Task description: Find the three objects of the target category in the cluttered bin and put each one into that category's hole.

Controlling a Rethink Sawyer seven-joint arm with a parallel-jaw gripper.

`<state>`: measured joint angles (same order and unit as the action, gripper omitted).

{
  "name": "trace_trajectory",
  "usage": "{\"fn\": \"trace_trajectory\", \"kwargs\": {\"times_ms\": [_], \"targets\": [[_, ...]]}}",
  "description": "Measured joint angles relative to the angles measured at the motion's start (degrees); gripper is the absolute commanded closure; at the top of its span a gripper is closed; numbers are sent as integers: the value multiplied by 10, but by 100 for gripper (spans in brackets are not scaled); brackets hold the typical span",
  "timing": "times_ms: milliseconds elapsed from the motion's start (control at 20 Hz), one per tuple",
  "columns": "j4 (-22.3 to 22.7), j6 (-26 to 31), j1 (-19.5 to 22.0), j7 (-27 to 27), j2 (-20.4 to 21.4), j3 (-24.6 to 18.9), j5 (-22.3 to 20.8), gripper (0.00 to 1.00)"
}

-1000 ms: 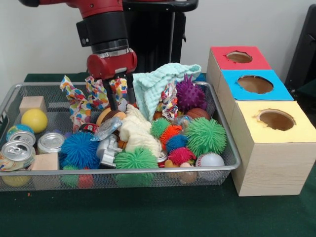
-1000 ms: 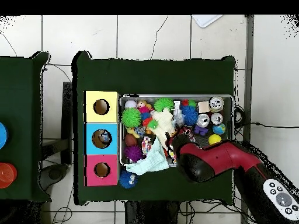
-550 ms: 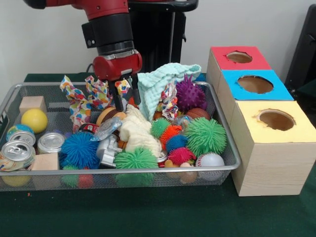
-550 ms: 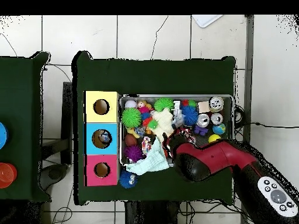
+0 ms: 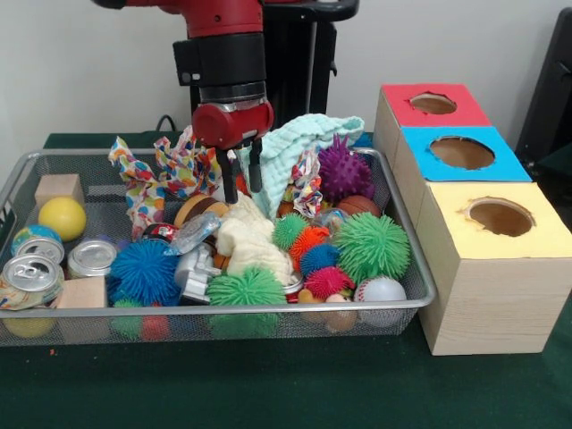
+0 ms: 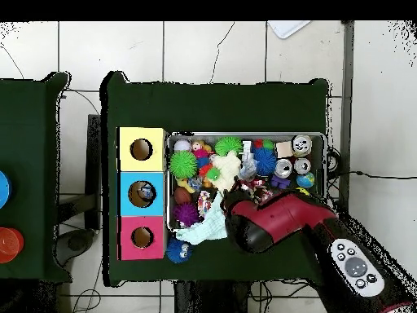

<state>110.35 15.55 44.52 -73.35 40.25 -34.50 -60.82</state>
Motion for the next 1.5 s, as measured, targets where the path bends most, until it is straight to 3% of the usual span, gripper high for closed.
{"fn": "trace_trajectory", "kwargs": {"times_ms": [300,600,950,1300,1500], "targets": [[-8,75,-139,-3,80,102,0,0],[-22,151,-232,-21,131,175,1,0],[-35,161,-256,-52,148,221,24,0],[-79,83,-255,-112,105,257,47,0],[-95,45,-238,-142,76,258,102,0]]}}
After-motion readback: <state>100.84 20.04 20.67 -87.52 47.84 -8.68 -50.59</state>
